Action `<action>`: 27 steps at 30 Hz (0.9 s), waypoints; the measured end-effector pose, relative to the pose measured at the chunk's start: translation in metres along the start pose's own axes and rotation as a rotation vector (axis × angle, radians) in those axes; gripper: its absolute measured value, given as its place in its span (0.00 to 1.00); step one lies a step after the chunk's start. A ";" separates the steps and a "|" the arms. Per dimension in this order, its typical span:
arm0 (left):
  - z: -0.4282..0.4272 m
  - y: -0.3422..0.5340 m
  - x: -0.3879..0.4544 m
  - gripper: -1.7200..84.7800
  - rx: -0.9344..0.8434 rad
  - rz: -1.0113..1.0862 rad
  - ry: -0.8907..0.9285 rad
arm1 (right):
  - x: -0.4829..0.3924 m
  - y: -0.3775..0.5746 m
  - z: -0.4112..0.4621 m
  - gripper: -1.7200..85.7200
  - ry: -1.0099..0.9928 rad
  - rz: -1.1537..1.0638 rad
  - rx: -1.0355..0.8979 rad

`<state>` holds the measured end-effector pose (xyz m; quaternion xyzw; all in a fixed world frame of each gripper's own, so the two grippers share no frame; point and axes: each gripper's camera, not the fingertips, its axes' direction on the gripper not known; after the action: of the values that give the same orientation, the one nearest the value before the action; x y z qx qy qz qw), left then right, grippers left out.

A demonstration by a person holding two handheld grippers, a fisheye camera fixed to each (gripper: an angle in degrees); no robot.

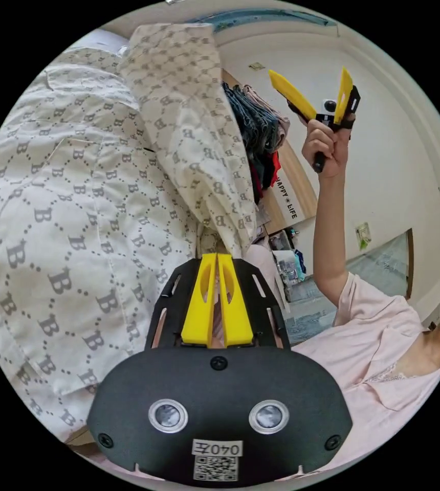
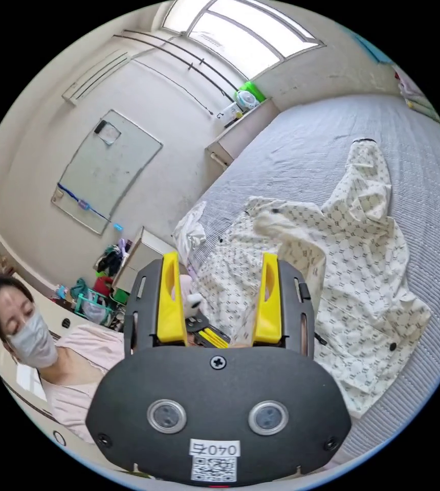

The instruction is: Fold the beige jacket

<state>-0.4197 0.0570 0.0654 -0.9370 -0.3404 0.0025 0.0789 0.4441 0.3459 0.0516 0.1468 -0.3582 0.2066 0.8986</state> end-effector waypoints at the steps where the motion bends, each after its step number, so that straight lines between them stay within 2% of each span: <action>1: -0.005 0.005 0.003 0.02 0.019 0.007 -0.028 | -0.008 0.012 0.000 0.25 0.037 -0.026 0.022; 5: -0.030 0.021 0.013 0.06 0.117 0.032 -0.036 | -0.027 0.068 -0.001 0.22 0.190 -0.053 0.032; 7: -0.031 0.021 0.022 0.08 0.126 0.051 -0.097 | -0.030 0.104 0.016 0.21 0.320 -0.036 -0.078; 10: -0.011 0.007 0.043 0.10 0.048 0.127 -0.218 | -0.037 0.137 0.054 0.20 0.460 -0.065 -0.262; 14: 0.031 -0.015 0.064 0.08 -0.072 0.206 -0.309 | -0.058 0.149 0.096 0.19 0.450 -0.169 -0.353; 15: 0.038 -0.018 0.064 0.06 -0.092 0.203 -0.334 | -0.060 0.147 0.109 0.16 0.449 -0.172 -0.367; 16: 0.048 -0.023 0.065 0.03 -0.127 0.197 -0.381 | -0.060 0.142 0.120 0.08 0.470 -0.165 -0.376; 17: 0.051 -0.026 0.067 0.02 -0.129 0.204 -0.417 | -0.061 0.139 0.125 0.04 0.502 -0.165 -0.380; 18: 0.051 -0.027 0.070 0.02 -0.122 0.214 -0.428 | -0.069 0.131 0.130 0.03 0.565 -0.201 -0.384; 21: 0.036 -0.026 0.088 0.01 -0.046 0.285 -0.467 | -0.106 0.094 0.114 0.01 0.580 -0.302 -0.309; 24: 0.016 -0.020 0.088 0.01 0.056 0.255 -0.391 | -0.121 0.047 0.099 0.01 0.466 -0.343 -0.236; 27: 0.011 -0.016 0.067 0.01 0.121 0.123 -0.311 | -0.081 0.009 0.139 0.02 0.435 -0.242 -0.329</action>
<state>-0.3796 0.1136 0.0598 -0.9378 -0.2900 0.1726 0.0814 0.3054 0.2748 0.0926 -0.0067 -0.1658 0.0638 0.9841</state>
